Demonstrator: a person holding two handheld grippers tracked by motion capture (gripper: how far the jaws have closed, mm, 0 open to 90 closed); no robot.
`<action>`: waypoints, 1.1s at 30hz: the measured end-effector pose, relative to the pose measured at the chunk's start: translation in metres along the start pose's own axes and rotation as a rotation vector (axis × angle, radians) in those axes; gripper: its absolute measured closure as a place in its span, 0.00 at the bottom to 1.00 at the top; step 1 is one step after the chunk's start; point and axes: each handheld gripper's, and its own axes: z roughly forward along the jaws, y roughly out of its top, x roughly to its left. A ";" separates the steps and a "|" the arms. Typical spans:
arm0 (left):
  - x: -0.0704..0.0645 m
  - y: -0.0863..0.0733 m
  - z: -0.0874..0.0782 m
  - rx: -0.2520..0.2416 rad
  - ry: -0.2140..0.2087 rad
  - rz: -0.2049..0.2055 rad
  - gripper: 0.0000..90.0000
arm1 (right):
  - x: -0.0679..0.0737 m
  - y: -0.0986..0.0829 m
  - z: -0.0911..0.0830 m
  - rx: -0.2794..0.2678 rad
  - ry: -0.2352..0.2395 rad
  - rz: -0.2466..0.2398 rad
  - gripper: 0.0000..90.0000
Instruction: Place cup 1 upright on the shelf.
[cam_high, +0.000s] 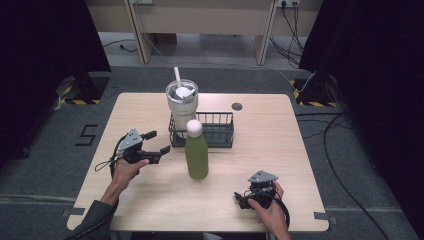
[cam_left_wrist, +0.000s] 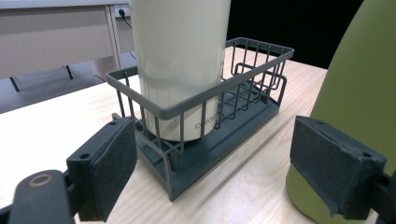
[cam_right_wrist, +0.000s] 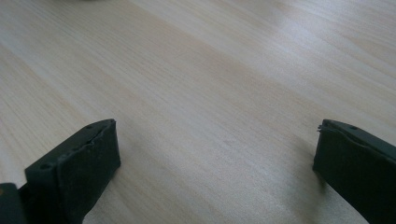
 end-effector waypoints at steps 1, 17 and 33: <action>0.000 0.000 0.000 0.003 0.001 0.002 0.16 | 0.000 0.000 0.000 0.000 0.000 0.000 0.01; 0.000 -0.013 -0.019 0.019 0.012 -0.016 0.16 | 0.000 0.000 0.000 0.000 0.000 0.000 0.01; -0.005 -0.033 -0.035 0.080 0.002 -0.023 0.16 | 0.000 0.000 0.000 0.000 0.000 0.000 0.01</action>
